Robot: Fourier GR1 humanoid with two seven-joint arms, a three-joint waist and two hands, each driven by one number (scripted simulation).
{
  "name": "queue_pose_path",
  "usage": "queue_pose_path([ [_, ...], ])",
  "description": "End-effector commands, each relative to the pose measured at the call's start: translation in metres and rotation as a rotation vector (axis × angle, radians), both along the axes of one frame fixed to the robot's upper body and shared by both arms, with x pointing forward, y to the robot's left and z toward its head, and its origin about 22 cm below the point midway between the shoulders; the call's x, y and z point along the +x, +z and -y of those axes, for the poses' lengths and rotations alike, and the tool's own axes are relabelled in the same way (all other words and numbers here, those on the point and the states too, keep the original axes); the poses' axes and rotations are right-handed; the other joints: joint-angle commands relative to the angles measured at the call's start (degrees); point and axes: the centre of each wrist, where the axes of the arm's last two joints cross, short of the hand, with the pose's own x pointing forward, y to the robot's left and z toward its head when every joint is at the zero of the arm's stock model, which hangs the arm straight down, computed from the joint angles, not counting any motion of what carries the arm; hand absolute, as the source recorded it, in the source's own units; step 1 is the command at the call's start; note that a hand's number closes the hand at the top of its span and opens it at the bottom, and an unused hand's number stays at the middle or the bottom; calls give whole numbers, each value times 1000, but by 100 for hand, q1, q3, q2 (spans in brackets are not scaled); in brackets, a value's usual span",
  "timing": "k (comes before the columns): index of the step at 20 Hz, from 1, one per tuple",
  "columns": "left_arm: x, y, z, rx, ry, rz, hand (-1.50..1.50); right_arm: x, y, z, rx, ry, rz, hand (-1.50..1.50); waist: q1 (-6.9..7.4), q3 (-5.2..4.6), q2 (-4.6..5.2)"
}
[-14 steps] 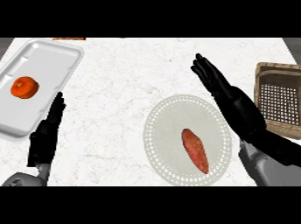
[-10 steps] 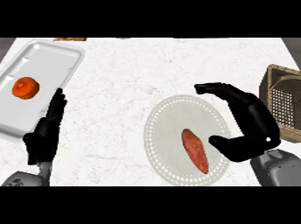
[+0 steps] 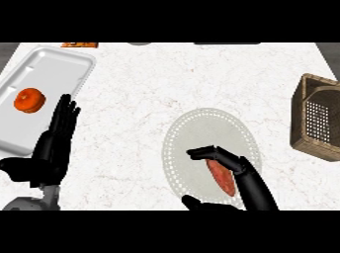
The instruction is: Pick the sweet potato from the placemat and place it in the basket
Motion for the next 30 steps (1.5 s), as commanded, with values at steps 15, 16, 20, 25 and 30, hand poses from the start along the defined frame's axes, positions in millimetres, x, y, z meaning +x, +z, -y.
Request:
queue_pose_path([
  [15, -8, 2, 1, -23, -13, -14, 0, -26, 87, 39, -954, -454, -225, -150, -31, -50, -14],
  [16, -12, 12, 10, -34, -33, 3, 0, -25, 96, 37, -985, -434, -247, -150, 91, -35, -16],
  [20, -12, 5, 12, -25, -28, 5, 0, -35, 130, 15, -979, -314, -316, -150, 145, -20, 39],
  [25, -1, 15, -6, -26, -34, 26, 0, -14, 139, 7, -985, -327, -387, -150, 137, -8, 55],
  [30, -5, 10, 7, -35, -41, 8, 0, 9, 125, -2, -1073, -378, -428, -150, 149, -8, 58],
])
